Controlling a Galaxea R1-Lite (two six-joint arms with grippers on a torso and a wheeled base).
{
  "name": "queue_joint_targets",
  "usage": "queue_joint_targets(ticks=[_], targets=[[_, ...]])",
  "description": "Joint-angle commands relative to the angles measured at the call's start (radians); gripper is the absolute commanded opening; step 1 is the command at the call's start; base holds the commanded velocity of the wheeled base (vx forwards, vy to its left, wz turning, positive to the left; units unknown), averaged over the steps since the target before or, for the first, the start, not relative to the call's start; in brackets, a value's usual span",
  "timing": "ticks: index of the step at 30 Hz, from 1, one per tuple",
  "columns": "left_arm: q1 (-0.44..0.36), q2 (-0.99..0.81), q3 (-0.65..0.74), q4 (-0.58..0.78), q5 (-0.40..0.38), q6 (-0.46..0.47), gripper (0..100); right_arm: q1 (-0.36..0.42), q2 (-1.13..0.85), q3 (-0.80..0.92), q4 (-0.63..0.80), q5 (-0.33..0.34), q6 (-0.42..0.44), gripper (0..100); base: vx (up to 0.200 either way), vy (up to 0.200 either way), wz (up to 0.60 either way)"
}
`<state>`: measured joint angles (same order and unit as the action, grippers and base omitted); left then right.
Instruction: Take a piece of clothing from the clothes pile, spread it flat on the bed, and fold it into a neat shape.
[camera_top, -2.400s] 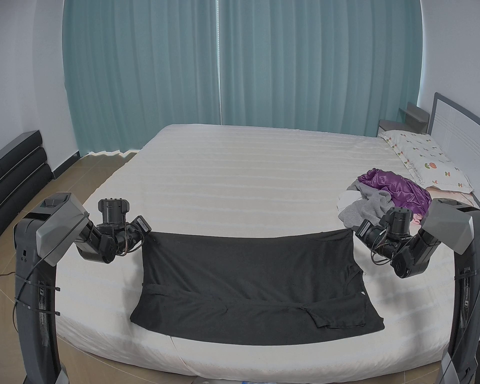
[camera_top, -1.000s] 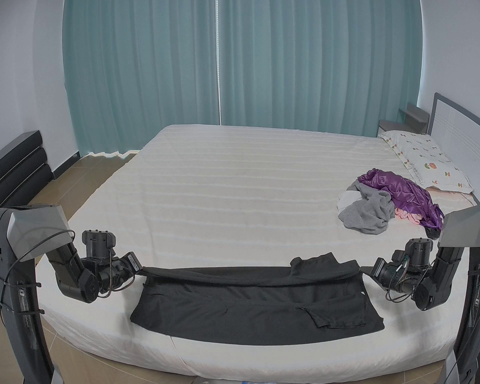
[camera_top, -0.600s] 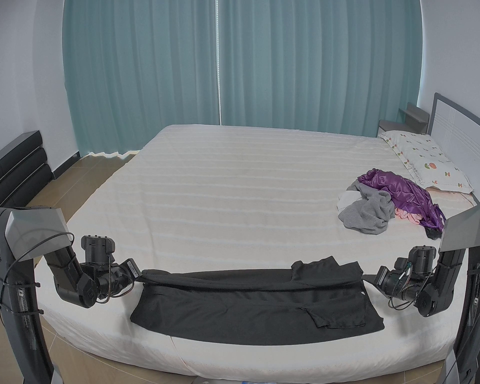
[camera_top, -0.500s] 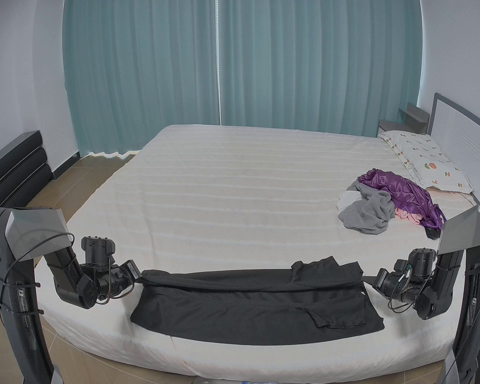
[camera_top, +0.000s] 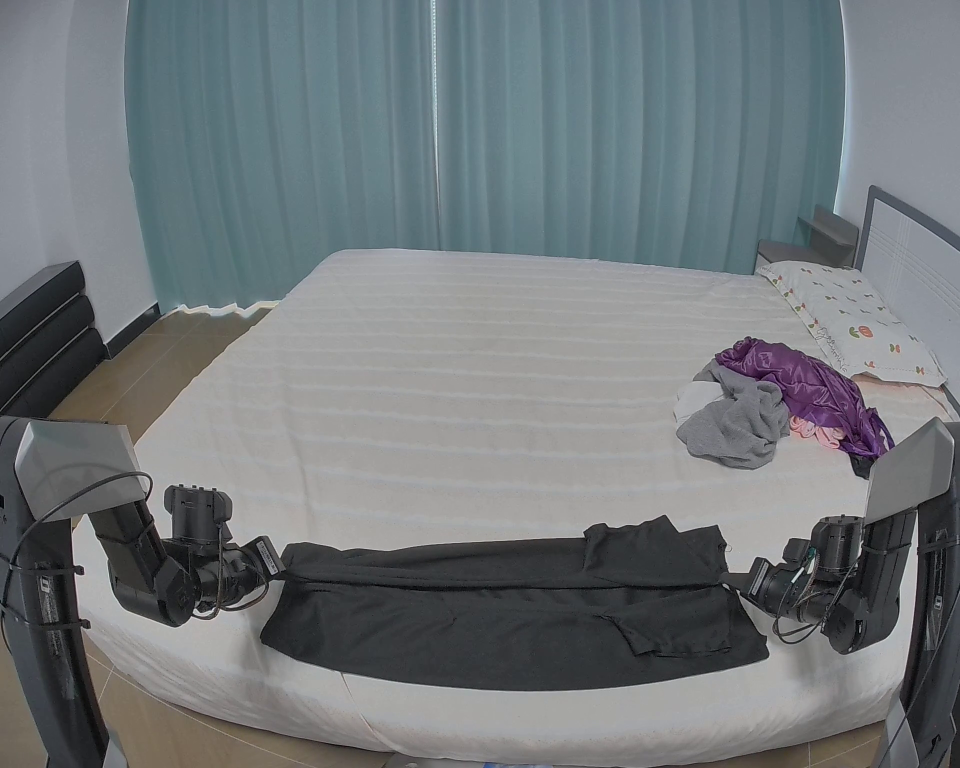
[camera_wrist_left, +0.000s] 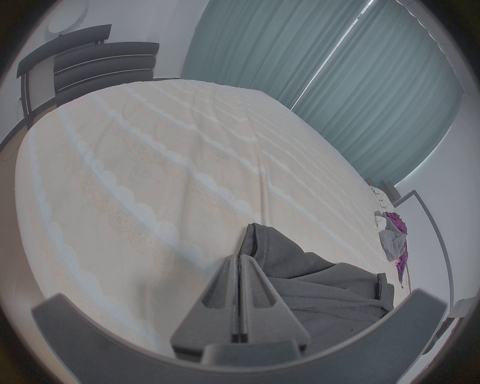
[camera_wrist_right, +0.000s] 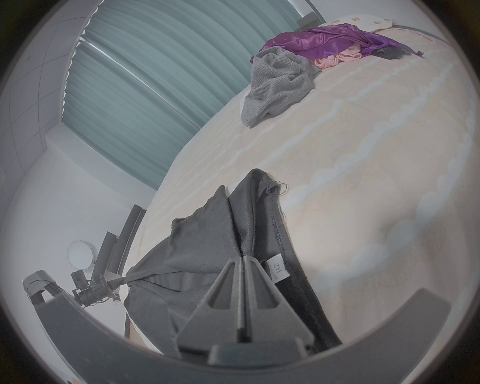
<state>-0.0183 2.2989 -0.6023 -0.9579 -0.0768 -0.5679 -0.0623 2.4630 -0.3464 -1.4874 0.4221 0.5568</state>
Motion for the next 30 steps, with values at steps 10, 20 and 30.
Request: queue_joint_targets(ticks=[10,20,30], targets=[[-0.002,0.034,-0.011,-0.002,0.002,0.017,100,0.009,-0.027,0.01,-0.014,-0.002,-0.008,100,0.0,0.0,0.0],[0.004,0.036,-0.186,0.027,0.005,-0.052,100,0.01,-0.095,-0.18,0.134,-0.006,0.064,100,0.0,0.0,0.0],[-0.017,0.146,-0.326,0.126,0.002,0.003,100,0.01,-0.019,-0.318,0.274,-0.009,0.163,100,0.0,0.0,0.0]])
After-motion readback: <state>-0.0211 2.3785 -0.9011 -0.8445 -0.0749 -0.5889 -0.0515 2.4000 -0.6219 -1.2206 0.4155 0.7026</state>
